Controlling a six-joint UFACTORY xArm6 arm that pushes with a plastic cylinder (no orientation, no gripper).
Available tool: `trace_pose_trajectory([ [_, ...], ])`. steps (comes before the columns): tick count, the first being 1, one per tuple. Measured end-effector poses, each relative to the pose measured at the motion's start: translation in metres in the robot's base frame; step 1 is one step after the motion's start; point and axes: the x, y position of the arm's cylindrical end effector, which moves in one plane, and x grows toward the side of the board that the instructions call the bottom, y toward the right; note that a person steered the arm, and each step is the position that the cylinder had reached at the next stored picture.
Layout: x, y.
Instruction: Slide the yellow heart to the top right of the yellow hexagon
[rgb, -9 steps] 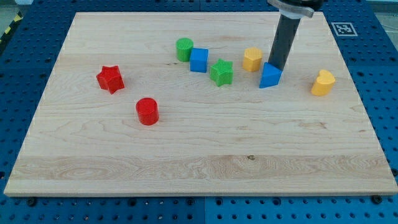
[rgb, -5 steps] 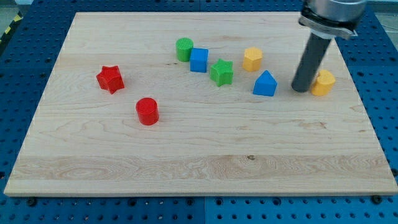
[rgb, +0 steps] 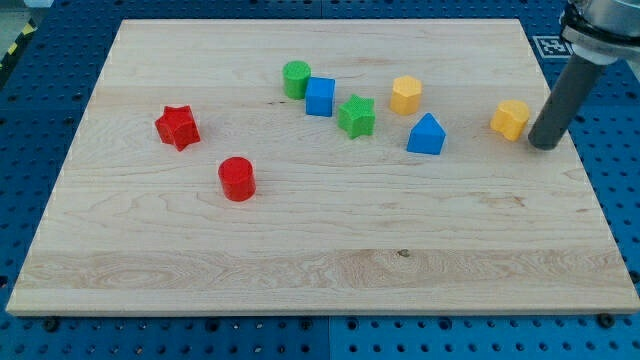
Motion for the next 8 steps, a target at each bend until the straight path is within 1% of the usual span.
trace_pose_trajectory([
  [1,0.007,-0.006],
  [3,-0.070,-0.010],
  [4,-0.073,-0.007],
  [5,-0.055,0.007],
  [6,-0.048,0.006],
  [7,-0.048,-0.016],
  [8,-0.047,-0.021],
])
